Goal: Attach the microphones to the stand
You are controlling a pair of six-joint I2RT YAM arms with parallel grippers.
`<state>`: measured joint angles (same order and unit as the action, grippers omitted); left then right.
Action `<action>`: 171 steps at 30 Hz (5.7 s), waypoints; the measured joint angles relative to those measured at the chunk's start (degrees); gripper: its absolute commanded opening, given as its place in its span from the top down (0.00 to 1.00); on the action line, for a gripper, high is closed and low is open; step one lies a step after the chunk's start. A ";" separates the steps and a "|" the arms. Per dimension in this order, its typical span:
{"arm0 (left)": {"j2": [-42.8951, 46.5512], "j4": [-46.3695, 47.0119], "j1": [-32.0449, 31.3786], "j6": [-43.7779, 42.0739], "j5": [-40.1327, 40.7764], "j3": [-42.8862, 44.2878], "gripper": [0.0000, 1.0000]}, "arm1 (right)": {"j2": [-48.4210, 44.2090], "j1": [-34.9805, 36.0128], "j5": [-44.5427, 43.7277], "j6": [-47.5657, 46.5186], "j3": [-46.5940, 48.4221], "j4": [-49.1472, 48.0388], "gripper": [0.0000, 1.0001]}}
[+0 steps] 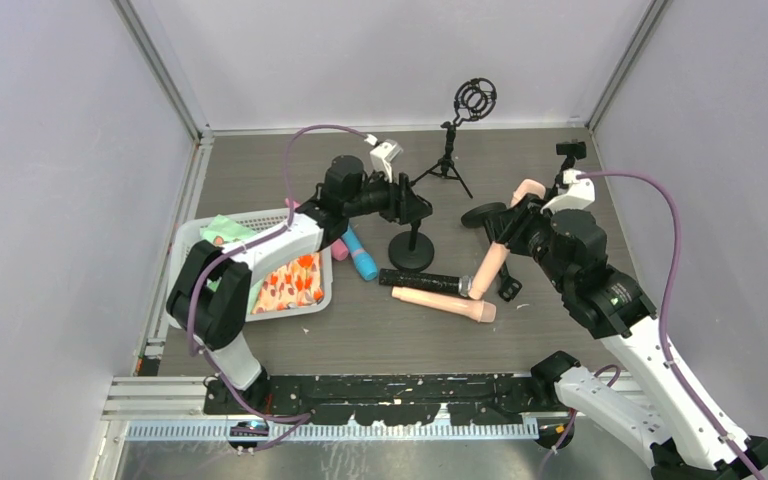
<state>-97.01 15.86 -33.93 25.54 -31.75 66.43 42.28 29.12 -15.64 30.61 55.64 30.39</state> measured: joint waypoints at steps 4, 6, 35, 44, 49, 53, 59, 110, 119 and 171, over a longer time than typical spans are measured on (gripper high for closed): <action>1.18 -1.18 -2.80 0.31 7.19 -0.02 0.75 | -0.46 0.00 -3.50 1.84 -1.46 -0.76 0.96; 1.88 -1.49 -4.28 0.98 11.58 -0.39 0.77 | -0.70 0.00 -5.53 3.02 -2.34 -1.75 0.96; 1.42 9.16 -7.63 6.47 34.67 -4.98 0.16 | 0.44 0.00 -15.10 7.85 -9.20 -14.91 0.95; 5.73 14.49 -8.46 1.88 33.44 -13.09 0.11 | 0.44 0.00 -15.13 6.47 -11.41 -22.84 0.93; 4.94 26.99 -10.97 -2.75 34.32 -20.35 0.11 | 0.50 0.00 -15.15 4.79 -11.63 -26.40 0.94; -0.28 39.58 -13.03 -8.52 37.33 -22.80 0.17 | 1.03 0.00 -15.21 3.98 -11.63 -28.26 0.93; -7.43 48.13 -13.84 -14.27 41.99 -22.12 0.27 | 1.75 0.00 -15.17 4.00 -11.63 -28.57 0.94; -10.64 44.52 -10.64 -9.31 33.51 -16.26 1.00 | 7.45 0.00 -12.72 -4.85 -17.05 -54.12 0.99; -9.09 42.77 -10.62 -2.91 34.49 -16.98 1.00 | 17.09 0.00 -9.49 -10.80 -16.94 -70.16 0.99; -8.33 38.75 -10.56 0.94 37.07 -15.76 1.00 | 34.14 4.74 0.96 -19.39 -16.83 -94.09 0.99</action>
<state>-105.34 54.61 -44.49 26.48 5.32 50.68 76.42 33.87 -14.68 11.22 38.81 -63.70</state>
